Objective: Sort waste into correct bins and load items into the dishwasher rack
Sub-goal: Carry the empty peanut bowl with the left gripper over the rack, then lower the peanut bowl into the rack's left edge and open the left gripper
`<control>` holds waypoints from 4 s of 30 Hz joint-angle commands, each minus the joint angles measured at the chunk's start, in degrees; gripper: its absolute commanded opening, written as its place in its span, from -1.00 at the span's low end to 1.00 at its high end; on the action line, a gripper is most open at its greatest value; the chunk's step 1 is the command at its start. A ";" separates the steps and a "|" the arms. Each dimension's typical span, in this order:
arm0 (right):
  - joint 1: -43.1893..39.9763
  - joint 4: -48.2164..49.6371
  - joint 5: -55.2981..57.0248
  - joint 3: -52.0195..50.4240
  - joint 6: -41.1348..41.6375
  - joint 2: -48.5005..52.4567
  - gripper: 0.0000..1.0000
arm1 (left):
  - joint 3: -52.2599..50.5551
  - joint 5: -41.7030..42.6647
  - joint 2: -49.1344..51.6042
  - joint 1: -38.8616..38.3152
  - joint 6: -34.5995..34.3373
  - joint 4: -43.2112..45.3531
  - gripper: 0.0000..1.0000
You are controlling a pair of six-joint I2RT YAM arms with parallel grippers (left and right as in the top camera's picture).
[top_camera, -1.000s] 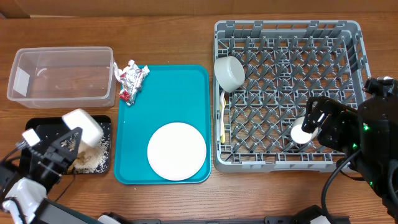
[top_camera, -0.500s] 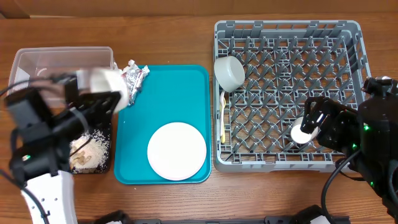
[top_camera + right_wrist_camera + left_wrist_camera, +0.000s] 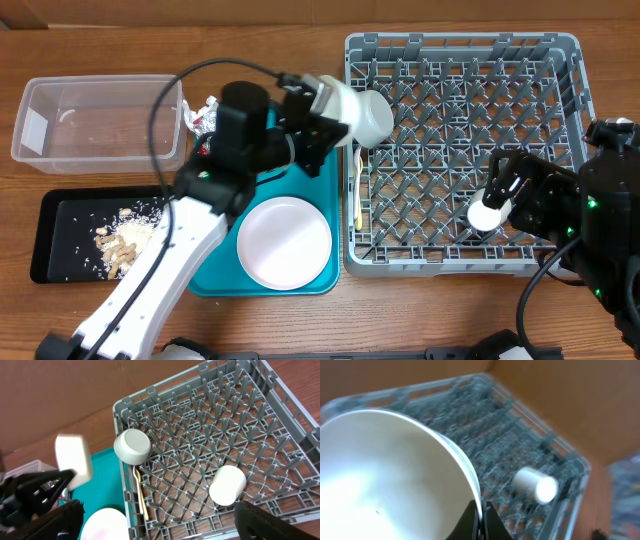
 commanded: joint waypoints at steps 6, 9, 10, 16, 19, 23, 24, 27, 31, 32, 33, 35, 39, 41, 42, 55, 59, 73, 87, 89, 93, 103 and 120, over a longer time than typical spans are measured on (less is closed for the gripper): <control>-0.11 -0.42 0.04 0.20 0.00 -0.44 1.00 | 0.74 19.41 12.07 -1.86 -19.02 26.71 -0.91; -0.11 -0.55 0.09 0.20 -0.17 -0.44 1.00 | 0.74 23.74 16.46 -2.40 -24.63 34.27 -0.92; -0.11 -0.55 0.09 0.20 -0.17 -0.44 1.00 | 0.74 24.72 17.79 -2.71 -26.36 36.15 -0.91; -0.11 -0.68 0.07 0.20 -0.17 -0.44 1.00 | 0.57 26.51 22.40 -4.92 -31.04 40.72 -0.92; -0.11 -0.74 0.07 0.20 -0.17 -0.44 1.00 | 0.57 26.69 22.38 -5.05 -31.36 41.81 -0.91; -0.11 -0.81 0.04 0.20 -0.17 -0.44 1.00 | 0.57 26.25 22.38 -4.00 -33.48 48.92 -0.92; -0.11 -0.81 0.04 0.20 -0.17 -0.44 1.00 | 0.57 26.25 22.40 -3.61 -35.52 50.90 -0.92; -0.11 -0.85 0.04 0.20 -0.17 -0.44 1.00 | 0.50 26.38 22.40 -3.26 -39.39 51.89 -0.92; -0.11 -1.05 0.04 0.20 -0.17 -0.44 1.00 | -2.75 24.57 22.27 -4.24 -42.75 52.59 -0.91; -0.11 -1.14 0.04 0.20 -0.17 -0.44 1.00 | -4.20 24.57 22.21 -4.24 -42.91 54.38 -0.91; -0.11 -1.29 0.02 0.20 -0.15 -0.44 1.00 | -5.75 24.76 21.99 -4.24 -43.41 56.68 -0.91; -0.11 -1.55 0.02 0.20 -0.17 -0.44 1.00 | -9.33 24.44 21.20 -4.24 -44.87 61.44 -0.92; -0.11 -1.81 0.00 0.20 -0.15 -0.44 1.00 | -16.76 20.81 17.79 -3.74 -45.35 65.18 -0.92; -0.11 -1.79 -0.02 0.20 -0.15 -0.44 1.00 | -19.32 18.51 15.89 -3.76 -44.35 65.18 -0.92; -0.11 -1.81 -0.07 0.20 -0.13 -0.44 0.99 | -20.09 17.53 15.28 -3.80 -44.26 65.40 -0.91; -0.11 -1.92 -1.53 0.20 -0.15 -0.44 1.00 | -23.06 0.66 15.15 -9.64 -50.69 65.90 -0.92; -0.11 -1.92 -1.53 0.20 -0.15 -0.44 1.00 | -23.45 -0.24 15.15 -10.32 -51.15 66.99 -0.91; -0.11 -2.60 -1.77 0.20 -0.15 -0.44 0.99 | -23.50 1.14 19.54 -10.32 -50.93 70.82 -0.92; -0.11 -2.62 -1.75 0.20 -0.15 -0.44 1.00 | -23.65 4.74 22.49 -10.36 -50.27 71.93 -0.92; -0.11 -2.62 -1.75 0.20 -0.15 -0.44 1.00 | -24.22 4.79 22.49 -10.36 -50.21 71.93 -0.92; -0.11 -2.80 -1.75 0.20 -0.15 -0.44 1.00 | -26.03 4.52 22.51 -10.29 -49.53 71.95 -0.92; -0.11 -3.10 -1.73 0.20 -0.15 -0.44 1.00 | -26.53 6.88 22.47 -10.10 -48.52 73.07 -0.45; -0.11 -3.10 -1.73 0.20 -0.15 -0.44 1.00 | -26.53 16.20 21.35 -2.64 -50.88 67.87 1.00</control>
